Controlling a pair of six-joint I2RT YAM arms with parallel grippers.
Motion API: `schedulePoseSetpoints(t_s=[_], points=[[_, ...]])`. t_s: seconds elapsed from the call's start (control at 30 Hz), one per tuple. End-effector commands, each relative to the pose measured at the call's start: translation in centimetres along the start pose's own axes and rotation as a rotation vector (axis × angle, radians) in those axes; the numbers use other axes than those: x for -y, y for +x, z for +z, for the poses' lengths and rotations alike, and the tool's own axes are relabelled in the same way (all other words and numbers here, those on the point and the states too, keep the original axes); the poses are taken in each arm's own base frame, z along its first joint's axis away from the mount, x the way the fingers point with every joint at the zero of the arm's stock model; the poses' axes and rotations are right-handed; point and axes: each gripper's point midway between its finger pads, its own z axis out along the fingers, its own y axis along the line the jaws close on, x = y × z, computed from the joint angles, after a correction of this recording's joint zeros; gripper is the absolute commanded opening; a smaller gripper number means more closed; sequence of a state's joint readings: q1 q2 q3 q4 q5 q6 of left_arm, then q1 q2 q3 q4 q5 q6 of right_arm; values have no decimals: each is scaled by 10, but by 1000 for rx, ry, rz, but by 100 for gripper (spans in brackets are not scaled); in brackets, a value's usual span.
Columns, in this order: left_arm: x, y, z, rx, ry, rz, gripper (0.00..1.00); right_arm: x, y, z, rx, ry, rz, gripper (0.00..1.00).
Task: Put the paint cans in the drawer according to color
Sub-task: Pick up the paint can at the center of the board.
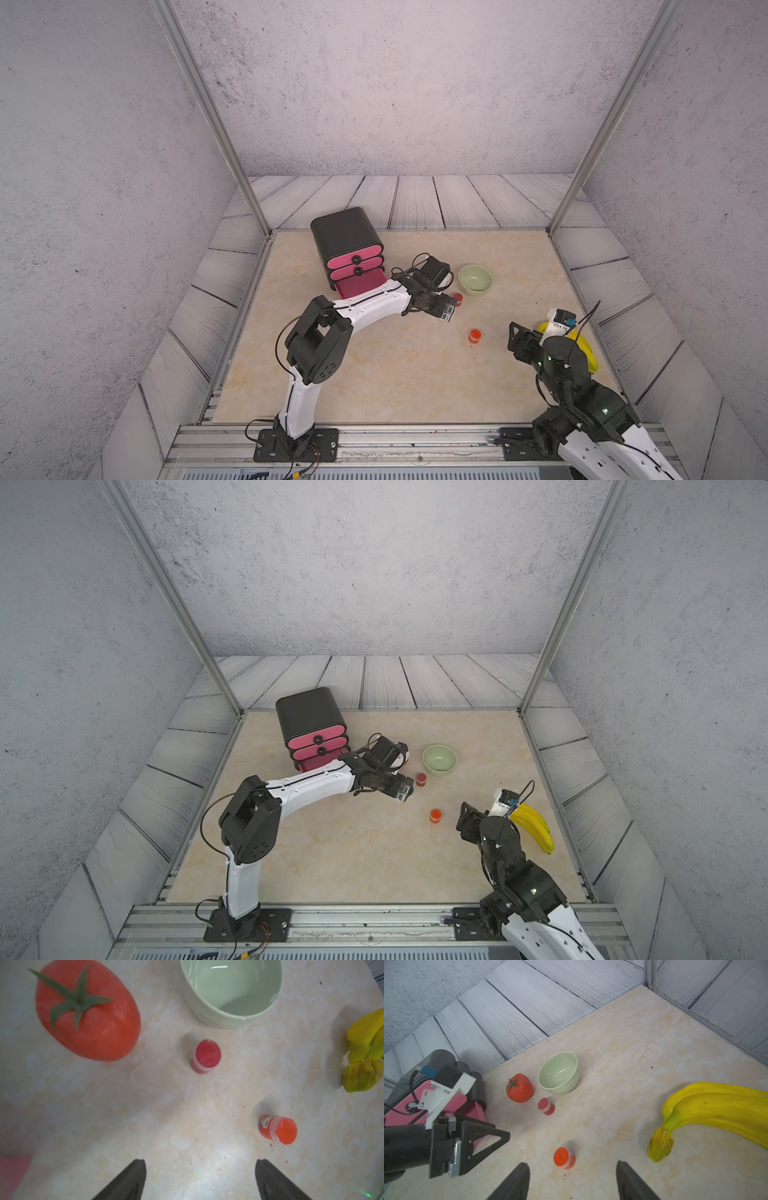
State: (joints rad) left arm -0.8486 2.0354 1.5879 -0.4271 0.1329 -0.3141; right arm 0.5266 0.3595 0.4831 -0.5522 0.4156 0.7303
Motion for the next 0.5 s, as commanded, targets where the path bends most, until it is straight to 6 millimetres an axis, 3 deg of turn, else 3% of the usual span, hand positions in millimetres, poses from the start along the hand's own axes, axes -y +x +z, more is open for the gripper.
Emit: schedulePoseSetpoints(t_s=[0.0, 0.3, 0.47], points=[[13, -17, 14, 51, 39, 78, 89, 10, -2, -4, 7, 45, -25, 70], [18, -30, 57, 76, 30, 127, 84, 21, -7, -11, 13, 105, -83, 70], [20, -33, 76, 73, 13, 161, 73, 23, -9, -12, 24, 116, -101, 69]])
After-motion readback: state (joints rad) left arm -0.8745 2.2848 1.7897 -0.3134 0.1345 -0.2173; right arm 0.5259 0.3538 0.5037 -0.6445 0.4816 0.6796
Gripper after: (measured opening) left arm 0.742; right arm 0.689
